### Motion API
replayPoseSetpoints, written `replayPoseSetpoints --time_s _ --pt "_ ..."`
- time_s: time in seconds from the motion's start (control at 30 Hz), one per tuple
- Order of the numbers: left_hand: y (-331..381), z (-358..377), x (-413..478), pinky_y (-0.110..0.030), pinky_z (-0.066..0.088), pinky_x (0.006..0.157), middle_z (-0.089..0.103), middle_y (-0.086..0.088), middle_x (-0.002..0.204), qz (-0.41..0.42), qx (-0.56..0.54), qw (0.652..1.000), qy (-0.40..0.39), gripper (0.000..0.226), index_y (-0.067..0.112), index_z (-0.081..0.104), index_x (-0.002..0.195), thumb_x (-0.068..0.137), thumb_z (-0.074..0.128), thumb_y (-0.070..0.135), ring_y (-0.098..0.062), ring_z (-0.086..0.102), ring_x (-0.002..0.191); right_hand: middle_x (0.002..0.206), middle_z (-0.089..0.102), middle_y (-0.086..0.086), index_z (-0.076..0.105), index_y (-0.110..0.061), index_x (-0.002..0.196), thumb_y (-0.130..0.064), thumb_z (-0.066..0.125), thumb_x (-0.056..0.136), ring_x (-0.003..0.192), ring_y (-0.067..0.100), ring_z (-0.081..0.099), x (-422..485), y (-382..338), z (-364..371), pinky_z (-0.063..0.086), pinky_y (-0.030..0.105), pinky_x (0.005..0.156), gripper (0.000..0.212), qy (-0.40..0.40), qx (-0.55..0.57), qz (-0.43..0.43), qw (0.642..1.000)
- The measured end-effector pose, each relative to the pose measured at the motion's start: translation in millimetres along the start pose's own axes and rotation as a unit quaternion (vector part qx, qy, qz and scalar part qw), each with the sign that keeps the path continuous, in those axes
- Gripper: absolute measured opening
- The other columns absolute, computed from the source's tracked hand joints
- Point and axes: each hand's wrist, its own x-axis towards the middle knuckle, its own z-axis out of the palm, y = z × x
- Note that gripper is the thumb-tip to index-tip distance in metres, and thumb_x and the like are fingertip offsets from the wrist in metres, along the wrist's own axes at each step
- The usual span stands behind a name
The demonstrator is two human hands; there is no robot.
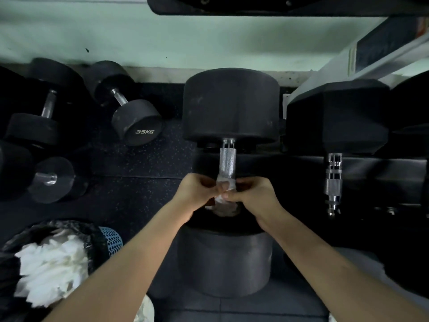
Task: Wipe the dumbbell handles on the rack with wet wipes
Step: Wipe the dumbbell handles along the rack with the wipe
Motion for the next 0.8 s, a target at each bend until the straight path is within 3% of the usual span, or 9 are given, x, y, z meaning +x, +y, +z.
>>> replayPoseSetpoints --time_s 0.1,0.17,0.23,0.33,0.47,0.57,0.63,0.73,0.8 --pt "6 2 0 -0.008 0.047 0.051 0.072 -0.003 0.080 0.026 -0.090 0.996 -0.003 0.018 0.008 0.072 0.092 0.075 0.076 0.013 -0.001 0.067 0.060 0.078 0.069 0.002 0.063 -0.017 0.074 0.015 0.075 0.065 0.069 0.010 0.066 -1 -1 4 0.055 0.015 0.064 0.036 0.029 0.053 -0.033 0.998" --pt "10 4 3 -0.006 0.047 0.051 0.072 0.005 0.073 0.034 -0.141 0.989 0.022 0.022 0.011 0.069 0.092 0.072 0.077 0.004 0.003 0.066 0.058 0.087 0.070 0.007 0.066 -0.010 0.089 0.017 0.073 0.065 0.078 0.015 0.067 3 -5 7 0.056 0.021 0.074 0.036 0.042 0.086 -0.047 0.994" --pt "14 6 7 -0.008 0.050 0.056 0.069 0.005 0.073 0.029 -0.199 0.978 0.050 0.034 0.006 0.065 0.102 0.071 0.077 0.001 -0.003 0.066 0.063 0.098 0.070 0.016 0.063 0.001 0.108 0.019 0.069 0.068 0.092 0.025 0.067 9 -9 10 0.054 0.029 0.084 0.044 0.054 0.134 -0.046 0.988" --pt "14 10 9 -0.015 0.054 0.063 0.070 -0.003 0.084 0.010 -0.240 0.967 0.079 0.038 0.008 0.062 0.107 0.072 0.077 0.005 -0.010 0.066 0.074 0.104 0.069 0.018 0.062 0.004 0.111 0.012 0.071 0.072 0.097 0.028 0.067 13 -9 9 0.053 0.031 0.087 0.041 0.058 0.168 -0.049 0.983" --pt "0 4 -1 -0.032 0.055 0.084 0.072 -0.005 0.096 -0.032 -0.163 0.985 0.038 0.029 0.015 0.068 0.100 0.074 0.077 0.024 -0.017 0.068 0.089 0.095 0.072 0.008 0.068 -0.004 0.105 -0.006 0.077 0.074 0.089 0.018 0.069 2 3 2 0.055 0.029 0.086 0.032 0.035 0.048 -0.002 0.998" --pt "1 -1 -10 -0.021 0.054 0.063 0.070 -0.001 0.075 -0.047 -0.070 0.996 -0.036 0.017 0.013 0.069 0.084 0.083 0.069 0.030 -0.012 0.067 0.072 0.094 0.074 0.007 0.071 -0.007 0.101 -0.017 0.078 0.076 0.086 0.018 0.070 -1 8 2 0.057 0.032 0.084 0.028 0.002 -0.091 0.042 0.995" --pt "6 1 -11 -0.018 0.045 0.051 0.062 0.001 0.061 -0.011 -0.017 1.000 -0.006 0.022 0.009 0.064 0.068 0.085 0.067 0.023 -0.008 0.060 0.056 0.083 0.074 0.007 0.073 -0.008 0.089 -0.018 0.077 0.076 0.077 0.018 0.071 -1 8 7 0.059 0.034 0.077 0.017 0.030 -0.141 0.032 0.989" --pt "7 6 -13 -0.030 0.044 0.055 0.056 -0.007 0.056 0.020 0.049 0.997 0.060 0.027 0.002 0.060 0.059 0.083 0.069 0.012 -0.017 0.053 0.054 0.070 0.071 0.007 0.071 -0.009 0.074 -0.014 0.071 0.077 0.066 0.019 0.067 -6 7 12 0.056 0.031 0.064 0.006 0.089 -0.210 0.003 0.974" --pt "6 4 -19 -0.031 0.050 0.057 0.063 -0.012 0.060 0.025 0.028 0.997 0.062 0.022 0.002 0.064 0.061 0.082 0.069 0.008 -0.018 0.059 0.056 0.073 0.071 0.008 0.071 -0.008 0.079 -0.010 0.066 0.080 0.070 0.021 0.067 -12 5 11 0.057 0.032 0.066 0.005 0.106 -0.213 0.000 0.971"
